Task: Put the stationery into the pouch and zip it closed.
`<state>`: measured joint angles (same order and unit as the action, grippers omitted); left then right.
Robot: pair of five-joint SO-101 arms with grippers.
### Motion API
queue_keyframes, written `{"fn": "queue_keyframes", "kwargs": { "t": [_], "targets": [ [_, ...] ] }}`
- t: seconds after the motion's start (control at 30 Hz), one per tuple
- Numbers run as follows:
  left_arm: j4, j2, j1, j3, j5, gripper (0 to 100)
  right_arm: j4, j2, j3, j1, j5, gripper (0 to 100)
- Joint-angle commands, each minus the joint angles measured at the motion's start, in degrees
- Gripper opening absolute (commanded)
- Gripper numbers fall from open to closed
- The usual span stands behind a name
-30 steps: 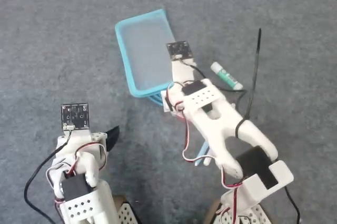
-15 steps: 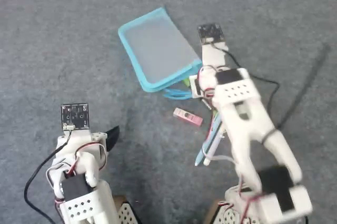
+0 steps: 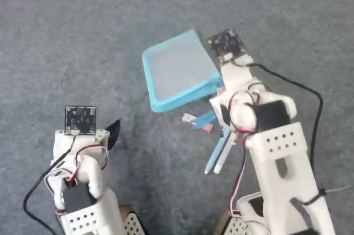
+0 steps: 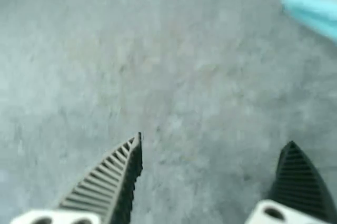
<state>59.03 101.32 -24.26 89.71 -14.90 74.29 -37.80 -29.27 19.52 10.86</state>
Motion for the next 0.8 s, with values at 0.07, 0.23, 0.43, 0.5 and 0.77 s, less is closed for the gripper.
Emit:
{"fn": "queue_keyframes", "kwargs": {
  "t": [0.07,0.23,0.43,0.5,0.77],
  "targets": [
    [7.56,-21.10,7.12,-24.48,2.29,38,-10.68,-10.42,-13.63,-0.22,0.97,0.7],
    [5.27,-40.44,18.37,-33.71,12.04,39,-13.76,-14.55,-21.10,1.01,0.97,0.7],
    [-6.59,-37.89,27.08,-24.57,17.58,43,-13.58,-14.55,-21.10,2.86,0.97,0.7],
    [-12.84,-37.27,26.99,-20.35,17.58,43,-13.49,-14.64,-20.66,3.30,0.97,0.7],
    [-19.16,-41.23,24.70,-15.43,17.76,43,-5.93,-14.02,-5.98,2.86,0.97,0.7]
  ]
}}
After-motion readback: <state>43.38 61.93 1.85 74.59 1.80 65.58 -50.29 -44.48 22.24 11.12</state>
